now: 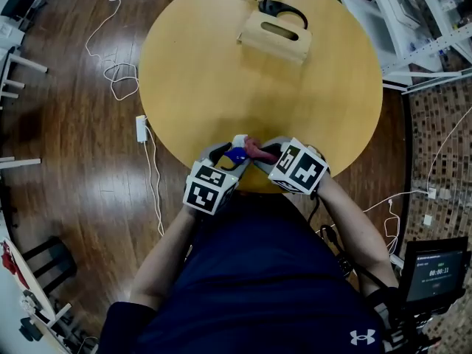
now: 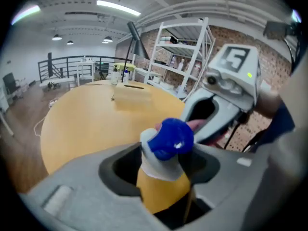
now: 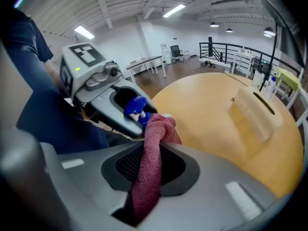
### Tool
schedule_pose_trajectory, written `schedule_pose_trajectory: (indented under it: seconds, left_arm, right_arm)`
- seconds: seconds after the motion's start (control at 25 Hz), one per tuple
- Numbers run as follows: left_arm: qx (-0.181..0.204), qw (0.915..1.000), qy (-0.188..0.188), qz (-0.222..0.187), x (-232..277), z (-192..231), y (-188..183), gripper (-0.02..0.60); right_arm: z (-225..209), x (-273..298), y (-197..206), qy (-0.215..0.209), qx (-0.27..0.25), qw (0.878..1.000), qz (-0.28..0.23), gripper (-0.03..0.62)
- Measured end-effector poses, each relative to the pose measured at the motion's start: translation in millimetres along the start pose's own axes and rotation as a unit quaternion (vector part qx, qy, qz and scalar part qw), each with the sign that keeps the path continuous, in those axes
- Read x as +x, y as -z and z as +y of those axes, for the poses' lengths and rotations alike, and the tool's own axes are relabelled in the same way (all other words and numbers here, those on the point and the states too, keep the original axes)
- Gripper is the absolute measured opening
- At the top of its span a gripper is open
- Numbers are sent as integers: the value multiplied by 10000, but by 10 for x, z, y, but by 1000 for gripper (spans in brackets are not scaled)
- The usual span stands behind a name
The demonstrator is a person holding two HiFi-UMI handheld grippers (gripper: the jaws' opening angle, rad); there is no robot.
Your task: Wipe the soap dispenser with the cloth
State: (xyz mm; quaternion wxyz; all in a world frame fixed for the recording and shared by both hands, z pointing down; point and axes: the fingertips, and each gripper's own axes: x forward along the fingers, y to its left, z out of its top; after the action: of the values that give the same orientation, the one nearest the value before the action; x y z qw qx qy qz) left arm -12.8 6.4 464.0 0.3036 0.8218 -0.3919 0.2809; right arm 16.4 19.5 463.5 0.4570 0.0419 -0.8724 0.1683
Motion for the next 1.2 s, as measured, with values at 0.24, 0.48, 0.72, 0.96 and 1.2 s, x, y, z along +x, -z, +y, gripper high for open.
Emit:
schedule_pose_trajectory:
  seconds: [0.24,0.48,0.72,0.96,1.2]
  left_arm:
    - [823,9955,264,397,51,-143,130,258]
    - [1742,9818,477,581,152,-358,154,255]
    - [2105,9739,528,660,206,-445,144,257]
    - [2548,9621,565,793,235,-431,156,262]
    - [3113,9420,741,1008,210,-460,188,263]
  right_arm:
    - [-12,-136,182,90,346,9993,-111,74]
    - [-279,-207,-242,591,-147,9978,-269,75]
    - [106,-215,98,283,-538,9981,139,72]
    - [-96,-340,320,496,126,9987,11,72]
    - [-90,-209,-21,615,-622,9961,148,72]
